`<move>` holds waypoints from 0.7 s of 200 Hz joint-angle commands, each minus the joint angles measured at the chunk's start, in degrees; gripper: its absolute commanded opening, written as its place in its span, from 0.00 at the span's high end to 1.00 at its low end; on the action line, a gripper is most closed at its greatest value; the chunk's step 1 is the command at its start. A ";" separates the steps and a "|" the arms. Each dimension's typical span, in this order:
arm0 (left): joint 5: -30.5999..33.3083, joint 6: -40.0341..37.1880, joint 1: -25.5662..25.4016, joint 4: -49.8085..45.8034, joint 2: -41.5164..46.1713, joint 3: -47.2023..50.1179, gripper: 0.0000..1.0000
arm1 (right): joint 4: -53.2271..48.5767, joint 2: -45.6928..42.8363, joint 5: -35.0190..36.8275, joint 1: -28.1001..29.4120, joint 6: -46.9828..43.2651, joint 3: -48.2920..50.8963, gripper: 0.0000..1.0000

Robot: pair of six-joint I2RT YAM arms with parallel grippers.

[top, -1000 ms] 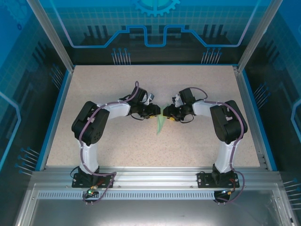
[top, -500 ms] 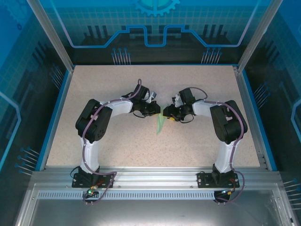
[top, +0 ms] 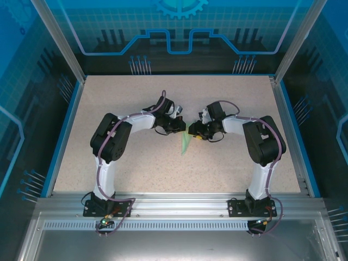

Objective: Fold a paper plane with a square sheet of paper (fold left side to right side)
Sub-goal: Fold the wing for the fifth time at the center of the table.

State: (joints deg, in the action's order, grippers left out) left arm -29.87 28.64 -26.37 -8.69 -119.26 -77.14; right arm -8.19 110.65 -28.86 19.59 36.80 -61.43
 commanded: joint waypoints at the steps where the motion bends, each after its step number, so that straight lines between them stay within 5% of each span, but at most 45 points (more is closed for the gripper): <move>1: -1.37 -2.68 0.94 -2.10 -1.94 -1.95 0.94 | -3.58 2.68 2.26 1.76 -1.80 0.18 0.56; 140: -4.01 -7.94 2.92 -5.64 -5.18 -6.40 0.94 | -3.61 -1.70 1.96 0.80 -2.66 0.72 0.53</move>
State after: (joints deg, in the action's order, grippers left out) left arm -32.03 22.92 -24.45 -12.25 -122.76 -81.65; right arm -8.73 110.34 -28.88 19.64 35.35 -61.56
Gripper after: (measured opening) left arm 0.061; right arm 0.466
